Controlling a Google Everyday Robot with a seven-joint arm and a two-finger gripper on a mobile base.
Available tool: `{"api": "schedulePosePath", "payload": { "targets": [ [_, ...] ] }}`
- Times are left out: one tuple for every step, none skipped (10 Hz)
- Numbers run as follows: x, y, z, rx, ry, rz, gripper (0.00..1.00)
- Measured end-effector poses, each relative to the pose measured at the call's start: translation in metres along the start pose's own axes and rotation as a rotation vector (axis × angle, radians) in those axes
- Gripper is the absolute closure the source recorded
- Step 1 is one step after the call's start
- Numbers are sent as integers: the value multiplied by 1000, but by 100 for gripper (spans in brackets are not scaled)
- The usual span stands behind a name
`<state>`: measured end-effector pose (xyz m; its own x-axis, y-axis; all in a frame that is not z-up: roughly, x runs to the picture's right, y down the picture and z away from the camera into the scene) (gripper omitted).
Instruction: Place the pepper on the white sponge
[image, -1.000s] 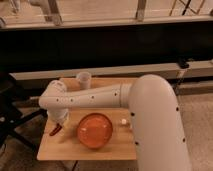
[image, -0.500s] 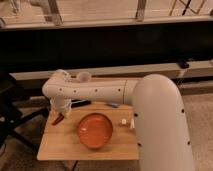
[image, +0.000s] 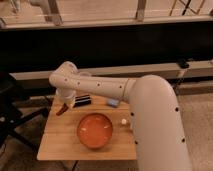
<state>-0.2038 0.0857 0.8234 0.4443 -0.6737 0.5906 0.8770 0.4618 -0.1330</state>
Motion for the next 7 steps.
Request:
{"api": "schedulePosePath", "payload": {
  "targets": [
    [6, 2, -2, 10, 2, 4, 97],
    [14, 9, -3, 17, 3, 11, 97],
    [21, 16, -3, 22, 2, 18, 97],
    [32, 28, -3, 28, 2, 32, 97],
    [42, 37, -4, 34, 4, 46, 97],
    [51, 47, -5, 37, 4, 58, 97],
    [60, 55, -6, 42, 5, 70, 97]
  ]
}}
